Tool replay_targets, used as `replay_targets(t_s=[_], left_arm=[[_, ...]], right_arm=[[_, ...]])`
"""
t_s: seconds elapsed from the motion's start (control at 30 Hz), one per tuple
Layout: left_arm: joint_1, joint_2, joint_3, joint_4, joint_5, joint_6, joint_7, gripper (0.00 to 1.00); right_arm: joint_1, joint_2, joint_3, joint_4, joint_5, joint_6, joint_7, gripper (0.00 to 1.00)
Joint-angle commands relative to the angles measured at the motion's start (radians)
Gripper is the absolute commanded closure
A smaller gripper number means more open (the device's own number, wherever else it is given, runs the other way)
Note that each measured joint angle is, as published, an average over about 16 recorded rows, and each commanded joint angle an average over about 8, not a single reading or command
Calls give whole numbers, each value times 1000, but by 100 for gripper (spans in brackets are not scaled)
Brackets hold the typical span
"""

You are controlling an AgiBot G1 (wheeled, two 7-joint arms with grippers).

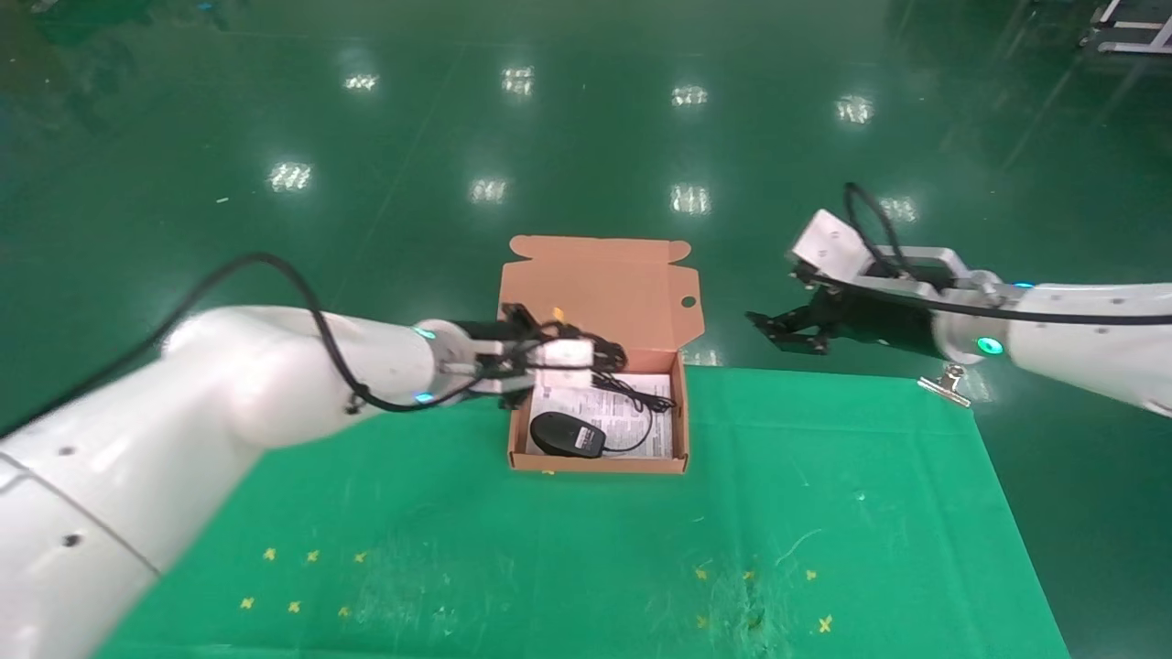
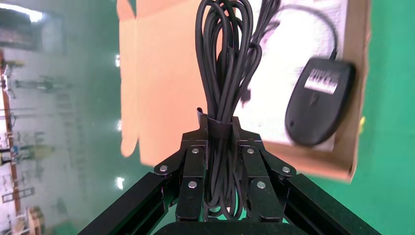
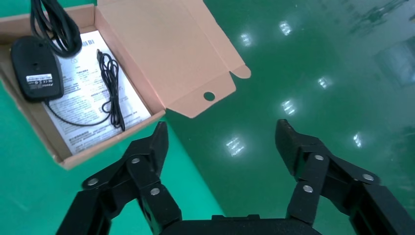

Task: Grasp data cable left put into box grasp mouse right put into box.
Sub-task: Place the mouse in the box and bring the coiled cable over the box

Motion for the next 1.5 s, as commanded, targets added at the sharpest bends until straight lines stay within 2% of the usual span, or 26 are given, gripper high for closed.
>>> replay_targets(t_s=[0.03,0.23,0.27,0.5,0.53,1.07,1.27,1.5], left_arm=[[6,25,12,39,-35,-28,44,100],[3,31,87,50,-148,-92,90,100],[2,32,100,50,-163,-101,94,95],[-7,37,156,56,-233,-130,103,8],[-8,37,159,57,-236,-131,103,0],[-17,5,148,19,-238,-131,95,0],[-76,-35,121,-13,-248,-149,69,0],[-116,-68,95,-27,-257,-157,52,0]], right_arm=[[-7,37,0,49,-4,-8,27,0],[-36,109,-3,186,-32,3,129,0],[-39,116,-4,202,-38,6,144,0],[-53,142,-11,267,-68,17,199,0],[-54,143,-11,270,-69,17,201,0],[-40,138,-6,266,-69,26,187,0],[12,147,-1,310,-83,16,123,0],[60,159,-14,344,-100,-30,64,0]])
